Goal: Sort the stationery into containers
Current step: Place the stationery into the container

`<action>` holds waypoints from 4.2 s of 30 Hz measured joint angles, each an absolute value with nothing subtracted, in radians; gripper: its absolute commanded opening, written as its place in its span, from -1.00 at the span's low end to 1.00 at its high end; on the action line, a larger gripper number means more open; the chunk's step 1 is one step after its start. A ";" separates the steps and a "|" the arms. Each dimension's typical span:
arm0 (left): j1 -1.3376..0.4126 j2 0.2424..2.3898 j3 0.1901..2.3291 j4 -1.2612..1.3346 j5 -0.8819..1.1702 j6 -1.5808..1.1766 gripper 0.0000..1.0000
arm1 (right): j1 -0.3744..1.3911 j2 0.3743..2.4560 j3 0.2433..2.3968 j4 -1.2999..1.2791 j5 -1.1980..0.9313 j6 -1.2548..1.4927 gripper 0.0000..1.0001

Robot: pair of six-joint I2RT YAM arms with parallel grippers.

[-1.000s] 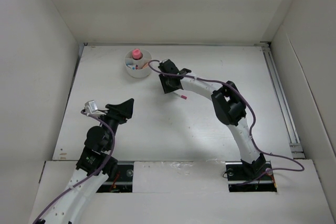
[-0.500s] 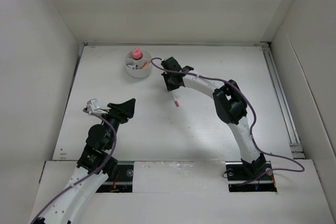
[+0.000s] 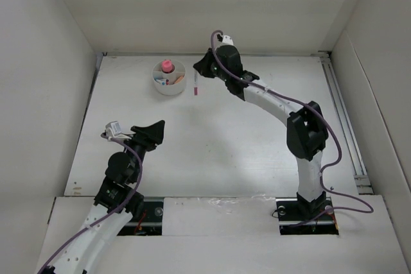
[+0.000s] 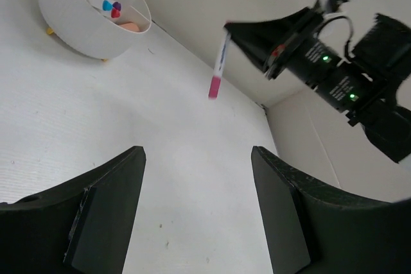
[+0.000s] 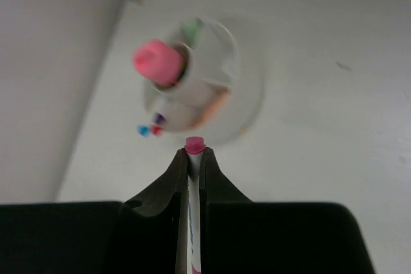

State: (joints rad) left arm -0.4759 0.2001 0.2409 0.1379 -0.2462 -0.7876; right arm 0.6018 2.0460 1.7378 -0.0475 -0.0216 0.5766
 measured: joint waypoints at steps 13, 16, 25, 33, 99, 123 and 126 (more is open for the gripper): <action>-0.476 0.007 0.237 0.031 -0.435 -0.818 0.28 | 0.789 2.345 2.118 0.380 0.340 0.667 -1.00; -0.476 0.008 0.225 0.007 -0.463 -0.825 0.28 | 0.794 2.445 2.201 0.408 0.402 0.642 -1.00; -0.476 0.008 0.219 -0.011 -0.495 -0.829 0.28 | 0.809 2.665 2.438 0.435 0.505 0.518 -1.00; -0.476 0.008 0.219 -0.004 -0.498 -0.828 0.28 | 0.826 2.687 2.466 0.484 0.554 0.437 -1.00; -0.476 0.301 0.216 0.214 -0.207 -0.751 0.39 | 0.885 1.599 1.075 0.397 0.523 0.521 -1.00; -0.476 0.739 0.262 0.510 0.104 -0.697 0.99 | 0.885 1.431 1.018 -0.022 0.556 0.697 1.00; -0.476 0.778 0.289 0.537 0.116 -0.693 0.99 | 0.885 1.446 1.014 -0.029 0.556 0.717 1.00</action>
